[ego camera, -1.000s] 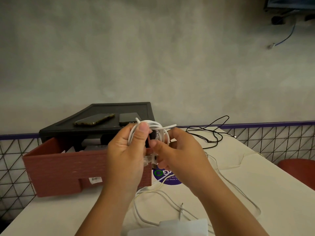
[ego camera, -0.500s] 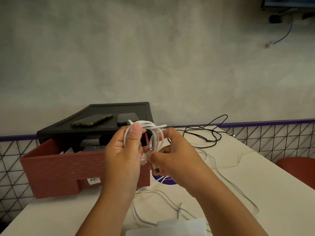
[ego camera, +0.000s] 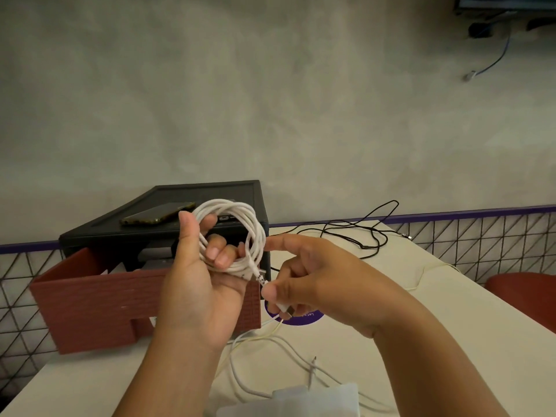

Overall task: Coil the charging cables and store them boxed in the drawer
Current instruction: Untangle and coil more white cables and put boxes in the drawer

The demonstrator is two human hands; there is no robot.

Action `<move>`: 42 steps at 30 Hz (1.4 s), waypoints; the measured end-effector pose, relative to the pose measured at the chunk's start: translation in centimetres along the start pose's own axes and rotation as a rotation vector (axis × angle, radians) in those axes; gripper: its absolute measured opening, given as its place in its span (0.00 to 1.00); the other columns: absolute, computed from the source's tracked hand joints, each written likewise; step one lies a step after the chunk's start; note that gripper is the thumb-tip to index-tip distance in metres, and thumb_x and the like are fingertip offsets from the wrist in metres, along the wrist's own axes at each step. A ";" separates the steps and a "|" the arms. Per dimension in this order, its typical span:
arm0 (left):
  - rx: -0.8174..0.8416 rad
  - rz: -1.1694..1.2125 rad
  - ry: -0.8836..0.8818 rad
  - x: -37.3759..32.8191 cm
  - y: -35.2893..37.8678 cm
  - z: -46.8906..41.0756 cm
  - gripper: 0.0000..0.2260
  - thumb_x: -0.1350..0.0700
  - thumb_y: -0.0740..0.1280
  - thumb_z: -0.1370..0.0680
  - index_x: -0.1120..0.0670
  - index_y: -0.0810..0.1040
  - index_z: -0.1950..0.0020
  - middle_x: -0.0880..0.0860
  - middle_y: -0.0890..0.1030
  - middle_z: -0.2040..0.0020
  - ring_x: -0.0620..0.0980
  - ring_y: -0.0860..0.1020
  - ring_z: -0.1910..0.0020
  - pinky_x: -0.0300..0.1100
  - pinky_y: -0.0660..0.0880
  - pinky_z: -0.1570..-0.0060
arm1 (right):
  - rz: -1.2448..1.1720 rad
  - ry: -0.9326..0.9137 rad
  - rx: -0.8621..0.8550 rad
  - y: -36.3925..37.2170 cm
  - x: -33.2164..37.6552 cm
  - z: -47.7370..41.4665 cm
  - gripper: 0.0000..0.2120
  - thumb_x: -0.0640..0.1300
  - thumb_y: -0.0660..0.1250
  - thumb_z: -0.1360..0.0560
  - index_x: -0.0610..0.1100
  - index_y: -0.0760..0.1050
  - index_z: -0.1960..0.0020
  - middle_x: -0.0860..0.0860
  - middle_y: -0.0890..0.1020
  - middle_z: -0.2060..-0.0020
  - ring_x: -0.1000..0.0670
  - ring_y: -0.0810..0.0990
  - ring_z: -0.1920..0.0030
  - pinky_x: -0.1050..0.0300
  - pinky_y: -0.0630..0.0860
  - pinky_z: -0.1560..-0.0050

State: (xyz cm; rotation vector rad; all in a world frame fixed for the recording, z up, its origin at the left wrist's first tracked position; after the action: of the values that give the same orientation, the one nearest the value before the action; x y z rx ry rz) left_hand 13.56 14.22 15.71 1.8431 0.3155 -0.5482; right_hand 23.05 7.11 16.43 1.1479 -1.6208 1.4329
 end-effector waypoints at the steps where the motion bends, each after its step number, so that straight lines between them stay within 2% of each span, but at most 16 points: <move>1: 0.025 0.019 -0.027 0.3 0.3 0.1 0.14 0.44 0.58 0.23 0.51 0.74 0.61 0.46 0.64 0.76 0.40 0.64 0.78 0.32 0.75 0.67 | -0.008 -0.013 -0.014 0.0 0.0 -0.2 0.18 0.37 0.70 0.28 0.49 0.74 0.40 0.53 0.79 0.73 0.53 0.76 0.69 0.57 0.74 0.60; 7: 0.032 0.129 -0.159 1.9 0.6 0.4 0.13 0.48 0.59 0.21 0.53 0.74 0.61 0.51 0.73 0.71 0.46 0.76 0.69 0.47 0.80 0.57 | -0.130 -0.051 -0.251 -2.5 -0.4 -0.6 0.05 0.35 0.67 0.27 0.44 0.79 0.54 0.49 0.75 0.69 0.51 0.72 0.67 0.57 0.72 0.60; 11: 0.028 0.121 -0.216 3.0 0.7 0.6 0.12 0.52 0.60 0.21 0.56 0.75 0.61 0.54 0.77 0.66 0.50 0.82 0.63 0.50 0.80 0.56 | -0.123 -0.013 -0.379 -3.8 -1.4 -0.9 0.07 0.38 0.63 0.24 0.44 0.80 0.51 0.51 0.79 0.65 0.55 0.77 0.63 0.62 0.74 0.61; 13: 0.039 0.097 -0.257 3.7 0.9 0.9 0.12 0.54 0.59 0.21 0.57 0.75 0.61 0.54 0.79 0.64 0.50 0.82 0.60 0.48 0.80 0.55 | -0.210 -0.001 -0.424 -4.3 -1.9 -0.9 0.09 0.39 0.61 0.22 0.44 0.79 0.48 0.52 0.80 0.65 0.55 0.78 0.64 0.62 0.76 0.62; 16: 0.071 0.042 -0.303 4.7 1.3 1.6 0.12 0.57 0.58 0.20 0.58 0.75 0.61 0.54 0.81 0.67 0.48 0.83 0.64 0.43 0.80 0.58 | -0.297 0.014 -0.456 -4.8 -2.5 -0.7 0.10 0.39 0.60 0.21 0.43 0.79 0.46 0.49 0.81 0.62 0.53 0.80 0.64 0.62 0.79 0.59; 19: 0.095 -0.020 -0.326 5.2 1.7 2.0 0.10 0.59 0.58 0.21 0.59 0.75 0.59 0.53 0.82 0.68 0.45 0.83 0.66 0.39 0.79 0.57 | -0.316 -0.014 -0.487 -5.6 -2.7 -0.3 0.08 0.36 0.62 0.23 0.43 0.80 0.51 0.47 0.81 0.65 0.53 0.79 0.66 0.66 0.78 0.65; 21: 0.133 -0.100 -0.347 5.4 1.9 2.3 0.07 0.59 0.62 0.25 0.60 0.78 0.54 0.54 0.84 0.61 0.46 0.83 0.60 0.38 0.78 0.54 | -0.334 -0.031 -0.523 -6.4 -2.8 0.1 0.09 0.34 0.63 0.24 0.43 0.80 0.56 0.48 0.81 0.67 0.55 0.79 0.69 0.67 0.77 0.66; 23: 0.151 -0.185 -0.387 5.8 1.5 2.6 0.12 0.57 0.65 0.32 0.59 0.78 0.52 0.54 0.82 0.56 0.49 0.82 0.54 0.38 0.78 0.53 | -0.358 -0.046 -0.565 -7.3 -3.2 0.7 0.09 0.34 0.63 0.24 0.44 0.80 0.58 0.48 0.81 0.67 0.56 0.79 0.69 0.66 0.79 0.63; 27: 0.127 -0.370 -0.441 5.9 -0.7 4.1 0.16 0.55 0.68 0.37 0.59 0.80 0.51 0.53 0.82 0.56 0.50 0.81 0.54 0.38 0.79 0.58 | -0.363 -0.004 -0.670 -8.7 -6.4 3.0 0.10 0.33 0.63 0.24 0.44 0.80 0.57 0.47 0.81 0.66 0.54 0.79 0.66 0.67 0.79 0.61; 29: 0.144 -0.506 -0.431 5.2 -2.2 5.1 0.16 0.54 0.68 0.37 0.57 0.81 0.51 0.51 0.83 0.56 0.48 0.80 0.53 0.39 0.79 0.57 | -0.313 0.097 -0.727 -9.2 -9.6 4.4 0.08 0.32 0.64 0.25 0.41 0.80 0.54 0.47 0.81 0.66 0.52 0.79 0.65 0.68 0.79 0.62; 31: 0.210 -0.753 -0.399 4.6 -3.7 6.6 0.10 0.54 0.70 0.33 0.53 0.82 0.53 0.49 0.83 0.56 0.46 0.79 0.52 0.37 0.77 0.55 | -0.238 0.206 -0.769 -9.5 -13.2 5.8 0.07 0.32 0.64 0.25 0.38 0.80 0.50 0.46 0.81 0.67 0.51 0.79 0.65 0.68 0.79 0.64; 33: 0.308 -1.033 -0.389 4.5 -5.2 8.2 0.04 0.54 0.73 0.30 0.50 0.83 0.57 0.44 0.82 0.59 0.41 0.78 0.56 0.31 0.74 0.56 | -0.152 0.301 -0.806 -9.7 -16.3 7.0 0.07 0.32 0.65 0.25 0.36 0.80 0.50 0.46 0.80 0.68 0.50 0.78 0.67 0.68 0.78 0.64; 36: 0.591 -1.424 -0.548 6.1 -7.4 11.2 0.19 0.36 0.70 0.39 0.43 0.79 0.52 0.36 0.80 0.58 0.36 0.76 0.61 0.28 0.71 0.58 | -0.012 0.402 -0.809 -9.9 -19.0 8.1 0.07 0.33 0.66 0.26 0.37 0.81 0.52 0.48 0.80 0.69 0.49 0.78 0.67 0.60 0.80 0.57; 38: 0.738 -1.711 -0.589 6.7 -8.4 12.5 0.23 0.30 0.66 0.38 0.41 0.77 0.49 0.36 0.78 0.53 0.34 0.76 0.56 0.31 0.73 0.54 | 0.154 0.448 -0.768 -9.8 -19.5 8.2 0.07 0.35 0.66 0.27 0.42 0.82 0.54 0.48 0.82 0.65 0.47 0.80 0.61 0.53 0.78 0.49; 40: 0.740 -1.921 -0.516 6.6 -8.7 12.5 0.23 0.29 0.62 0.32 0.46 0.74 0.51 0.39 0.77 0.54 0.38 0.75 0.55 0.36 0.73 0.54 | 0.351 0.487 -0.715 -9.3 -19.2 8.2 0.08 0.38 0.67 0.28 0.45 0.83 0.53 0.48 0.84 0.58 0.45 0.80 0.52 0.53 0.75 0.45; 42: 0.747 -2.038 -0.435 6.8 -8.2 12.6 0.24 0.28 0.58 0.30 0.48 0.70 0.56 0.43 0.73 0.60 0.42 0.72 0.59 0.38 0.67 0.62 | 0.430 0.463 -0.693 -8.8 -18.6 8.3 0.10 0.38 0.66 0.28 0.45 0.83 0.50 0.47 0.84 0.52 0.45 0.79 0.46 0.55 0.73 0.44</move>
State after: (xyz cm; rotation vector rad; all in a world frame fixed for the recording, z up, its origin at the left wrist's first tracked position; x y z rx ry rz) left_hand 12.78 4.71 2.20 1.2863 1.8681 -2.5979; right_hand 38.79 2.15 1.55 0.0684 -1.8455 1.1051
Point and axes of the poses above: each hand's wrist, its own z-axis away from the middle knuckle, its own y-axis out of the palm, x = y × z, the point moved 8 cm from there along -z, towards the middle knuckle
